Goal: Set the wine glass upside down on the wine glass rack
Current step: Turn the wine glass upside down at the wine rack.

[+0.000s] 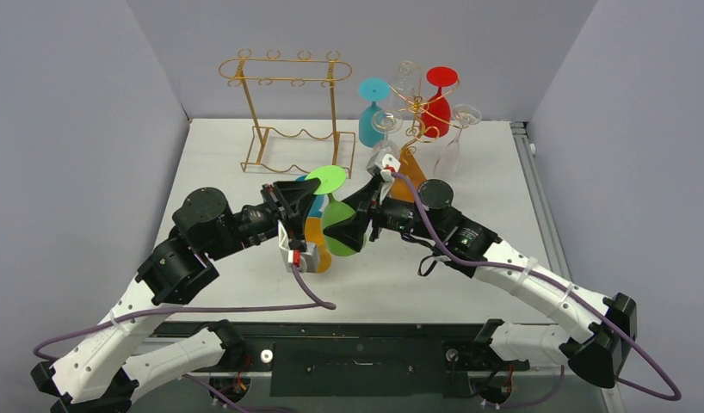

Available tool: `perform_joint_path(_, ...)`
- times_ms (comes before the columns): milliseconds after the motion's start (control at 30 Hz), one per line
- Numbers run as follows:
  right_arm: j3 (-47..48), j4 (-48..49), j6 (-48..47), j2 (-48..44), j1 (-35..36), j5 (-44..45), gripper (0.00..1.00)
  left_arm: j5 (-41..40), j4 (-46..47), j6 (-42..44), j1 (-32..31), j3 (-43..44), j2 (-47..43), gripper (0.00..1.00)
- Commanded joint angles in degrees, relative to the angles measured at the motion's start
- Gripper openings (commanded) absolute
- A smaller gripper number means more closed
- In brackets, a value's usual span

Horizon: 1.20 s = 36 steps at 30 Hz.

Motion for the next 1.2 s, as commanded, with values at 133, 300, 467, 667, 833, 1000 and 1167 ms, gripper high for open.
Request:
perform_joint_path(133,-4.79,8.53,-1.08,-5.26,-3.99,6.28,0.68,-1.82,6.49,-2.22,-0.62,-0.07,-0.87,0.71)
perform_joint_path(300,-10.84,9.32,-1.38,-9.74,-11.74,7.98,0.64,-4.46,5.50,-4.25,-0.63,1.08,-0.23,0.93)
perform_joint_path(467,-17.58,11.19,-0.40,-14.83,-23.61,6.33,0.64,-9.80,1.71,-14.15,-0.66,4.84,2.02,0.97)
perform_joint_path(667,-21.40,13.70,-0.34,-16.95,-30.20,7.47,0.63,-10.40,-1.52,-18.73,-0.63,4.99,2.22,0.97)
perform_joint_path(833,-21.90,16.10,0.83,-14.66,-32.67,8.00,0.60,-9.87,-3.17,-19.96,-0.63,4.24,1.95,0.97)
perform_joint_path(1000,-21.47,21.09,3.09,-11.53,-35.06,8.23,0.58,-9.71,-4.58,-20.20,-0.63,4.29,1.87,0.97)
perform_joint_path(1167,-19.56,23.38,4.26,-7.37,-36.02,8.10,0.57,-9.62,-5.29,-20.62,-0.63,4.07,1.50,0.97)
